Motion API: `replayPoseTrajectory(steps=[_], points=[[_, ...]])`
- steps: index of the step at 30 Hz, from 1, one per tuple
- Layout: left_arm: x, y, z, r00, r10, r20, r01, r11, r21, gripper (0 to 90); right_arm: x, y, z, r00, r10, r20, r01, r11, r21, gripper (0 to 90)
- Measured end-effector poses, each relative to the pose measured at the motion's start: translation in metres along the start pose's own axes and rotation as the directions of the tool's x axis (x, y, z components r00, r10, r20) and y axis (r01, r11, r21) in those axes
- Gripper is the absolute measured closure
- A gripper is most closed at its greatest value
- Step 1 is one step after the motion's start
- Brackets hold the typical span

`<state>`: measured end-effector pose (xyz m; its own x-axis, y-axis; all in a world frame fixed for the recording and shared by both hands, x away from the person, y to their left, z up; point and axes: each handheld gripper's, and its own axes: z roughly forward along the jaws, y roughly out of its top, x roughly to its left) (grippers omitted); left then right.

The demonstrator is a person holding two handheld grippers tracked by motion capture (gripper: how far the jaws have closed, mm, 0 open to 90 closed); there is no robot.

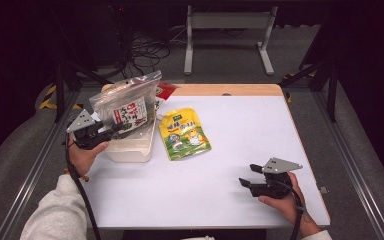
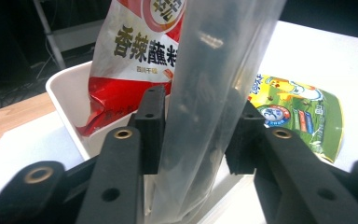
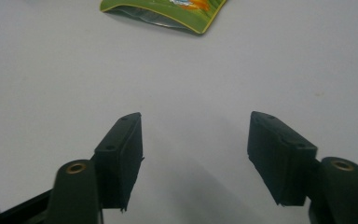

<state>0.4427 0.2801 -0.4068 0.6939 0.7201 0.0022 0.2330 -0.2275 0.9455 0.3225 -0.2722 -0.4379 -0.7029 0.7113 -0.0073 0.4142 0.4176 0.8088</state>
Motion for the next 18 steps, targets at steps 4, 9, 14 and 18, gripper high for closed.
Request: replayPoseTrajectory(steps=[4,9,14,18], points=[[-0.002,0.001,-0.010,0.9996,0.005,-0.029,-0.005,1.0000,-0.003,56.8,-0.002,0.005,0.000,1.0000,-0.001,-0.010,0.001,0.9998,-0.019,49.0],[-0.007,-0.001,-0.021,0.9972,0.023,-0.071,-0.022,0.9997,0.011,48.7,-0.005,0.013,0.003,0.9996,-0.010,-0.027,0.009,0.9992,-0.038,57.0],[-0.015,-0.002,-0.029,0.9914,0.052,-0.120,-0.048,0.9982,0.036,37.2,-0.008,0.023,0.009,0.9994,-0.014,-0.033,0.012,0.9984,-0.056,60.0],[-0.027,-0.005,-0.045,0.9892,0.048,-0.139,-0.044,0.9986,0.030,33.7,-0.012,0.030,0.014,0.9994,-0.016,-0.029,0.014,0.9979,-0.063,61.7]])
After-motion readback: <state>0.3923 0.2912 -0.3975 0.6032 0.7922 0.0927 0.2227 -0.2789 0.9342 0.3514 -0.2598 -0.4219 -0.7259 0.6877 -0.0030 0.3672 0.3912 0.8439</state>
